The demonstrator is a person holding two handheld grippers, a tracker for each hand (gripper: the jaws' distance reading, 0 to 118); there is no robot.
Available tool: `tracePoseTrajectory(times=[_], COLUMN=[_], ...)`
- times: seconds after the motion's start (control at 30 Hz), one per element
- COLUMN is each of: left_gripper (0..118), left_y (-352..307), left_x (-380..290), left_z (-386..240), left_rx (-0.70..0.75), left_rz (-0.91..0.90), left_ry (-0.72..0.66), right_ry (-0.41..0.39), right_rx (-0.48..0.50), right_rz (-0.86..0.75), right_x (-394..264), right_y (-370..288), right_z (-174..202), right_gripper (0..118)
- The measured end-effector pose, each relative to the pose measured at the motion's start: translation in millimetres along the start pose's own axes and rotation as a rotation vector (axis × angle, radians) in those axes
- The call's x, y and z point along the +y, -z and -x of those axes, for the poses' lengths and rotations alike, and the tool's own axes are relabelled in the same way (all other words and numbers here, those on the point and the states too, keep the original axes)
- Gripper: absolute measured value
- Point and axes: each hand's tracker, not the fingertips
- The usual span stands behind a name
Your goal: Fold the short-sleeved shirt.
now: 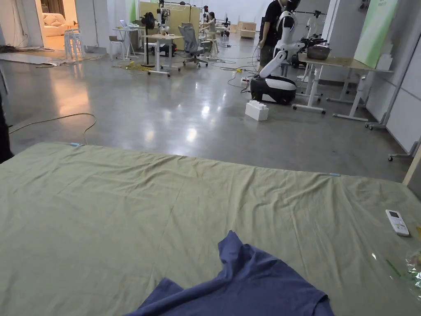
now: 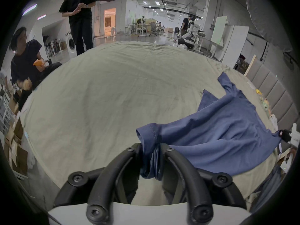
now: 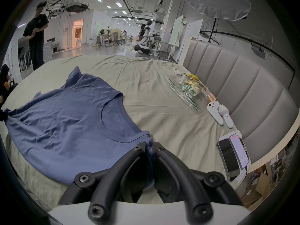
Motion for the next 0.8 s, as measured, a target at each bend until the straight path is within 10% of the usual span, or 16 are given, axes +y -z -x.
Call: tracePoseTrajectory(times=[0.17, 0.47, 0.67, 0.8], left_gripper=[71, 70, 44, 12], left_y=[-2.8, -31.5, -59.9, -74.5], left_x=[4.6, 26.3, 37.5, 39.8], left_z=[-3.0, -43.1, -105.6, -143.2], left_rx=[0.09, 0.041, -0.016, -0.001], left_rz=[-0.031, -0.231, -0.488, -0.571], left_ry=[0.038, 0.016, 0.097, 0.129], right_ry=[-0.08, -0.041, 0.008, 0.079], right_rx=[0.012, 0.094, 0.097, 0.11], right_rz=[-0.053, -0.34, -0.568, -0.588], right_x=[5.4, 53.8, 87.7, 98.0], right_y=[-8.7, -49.8, -70.2, -71.0], right_z=[22.4, 79.7, 119.1, 133.0], right_gripper=[65, 71, 66, 13])
